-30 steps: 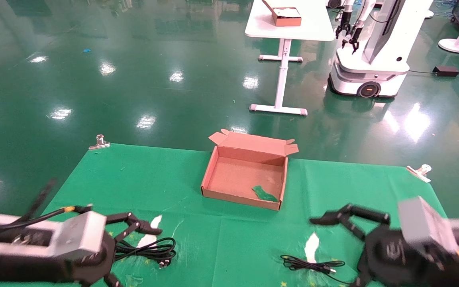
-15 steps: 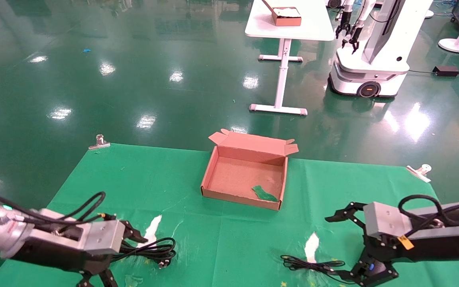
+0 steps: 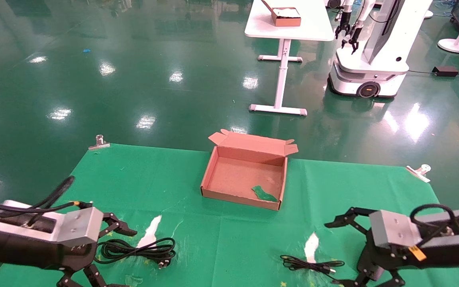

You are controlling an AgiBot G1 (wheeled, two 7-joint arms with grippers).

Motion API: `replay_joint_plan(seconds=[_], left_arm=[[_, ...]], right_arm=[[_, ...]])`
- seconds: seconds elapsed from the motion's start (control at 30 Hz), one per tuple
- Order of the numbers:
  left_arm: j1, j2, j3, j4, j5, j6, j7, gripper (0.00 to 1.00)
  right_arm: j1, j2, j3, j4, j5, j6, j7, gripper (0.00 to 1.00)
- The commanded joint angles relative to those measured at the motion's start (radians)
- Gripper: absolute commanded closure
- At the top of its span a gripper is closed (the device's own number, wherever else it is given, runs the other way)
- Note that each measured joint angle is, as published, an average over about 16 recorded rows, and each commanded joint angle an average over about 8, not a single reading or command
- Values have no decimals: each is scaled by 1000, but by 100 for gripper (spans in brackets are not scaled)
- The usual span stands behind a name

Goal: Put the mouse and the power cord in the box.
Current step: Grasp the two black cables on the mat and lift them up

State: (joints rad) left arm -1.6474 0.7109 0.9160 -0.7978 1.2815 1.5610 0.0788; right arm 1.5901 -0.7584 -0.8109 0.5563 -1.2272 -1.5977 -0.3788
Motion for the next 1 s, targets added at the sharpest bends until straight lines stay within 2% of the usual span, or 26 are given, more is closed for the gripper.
replay_joint_plan(seconds=[0.03, 0.2, 0.33, 0.43, 0.63, 1.0], left_arm=[[10, -35, 3, -44, -40, -3, -32, 0], [99, -166, -22, -273, -122, -80, -155, 0], [181, -264, -34, -454, -164, -194, -251, 0], [243, -318, -40, -531, -194, -286, -287, 0], [311, -366, -51, -556, -235, -380, -264, 0], [301, -381, -60, -558, -238, -374, -255, 0]], right_arm=[[2, 11, -23, 13, 28, 0, -3, 0], [5, 15, -86, 43, 90, 1, -5, 0], [9, -2, -134, 50, 133, 4, -4, 0], [19, -22, -165, 35, 154, 7, -9, 0], [63, -68, -218, -26, 162, 9, -37, 0], [96, -124, -309, -110, 180, 8, -86, 0]])
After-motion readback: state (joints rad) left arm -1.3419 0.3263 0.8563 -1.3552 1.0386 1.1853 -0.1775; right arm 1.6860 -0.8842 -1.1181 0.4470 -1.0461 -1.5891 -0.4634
